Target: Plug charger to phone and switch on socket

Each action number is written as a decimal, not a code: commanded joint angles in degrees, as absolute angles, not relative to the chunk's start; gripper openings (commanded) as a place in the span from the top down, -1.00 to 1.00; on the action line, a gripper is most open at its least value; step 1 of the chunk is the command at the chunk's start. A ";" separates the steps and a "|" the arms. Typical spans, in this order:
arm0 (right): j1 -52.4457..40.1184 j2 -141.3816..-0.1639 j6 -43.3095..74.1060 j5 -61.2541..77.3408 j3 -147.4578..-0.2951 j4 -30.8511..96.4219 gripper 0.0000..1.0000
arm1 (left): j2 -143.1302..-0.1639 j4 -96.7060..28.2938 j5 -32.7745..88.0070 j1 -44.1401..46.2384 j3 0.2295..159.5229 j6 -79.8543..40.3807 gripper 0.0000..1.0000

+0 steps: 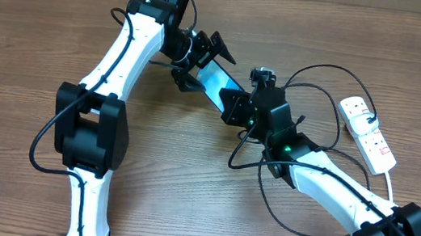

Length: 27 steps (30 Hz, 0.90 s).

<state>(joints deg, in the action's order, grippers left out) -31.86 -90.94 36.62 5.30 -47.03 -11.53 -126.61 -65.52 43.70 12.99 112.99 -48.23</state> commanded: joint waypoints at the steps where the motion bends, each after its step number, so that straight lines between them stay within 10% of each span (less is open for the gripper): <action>1: -29.80 -90.37 36.25 6.52 -48.58 -12.80 0.92 | -125.32 -65.69 43.00 10.57 115.68 -38.65 -0.99; 13: -22.00 -88.05 37.39 30.50 -50.65 -12.71 0.92 | -122.54 -64.20 36.42 8.80 115.68 -10.66 -0.99; 27: -12.23 -86.02 47.33 44.18 -50.65 -12.75 0.92 | -114.61 -64.69 37.63 7.81 112.29 -8.38 -0.99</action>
<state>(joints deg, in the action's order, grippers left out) -12.40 -88.23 45.45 40.51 -48.10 -11.77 -122.04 -64.82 38.48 8.47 114.02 -10.52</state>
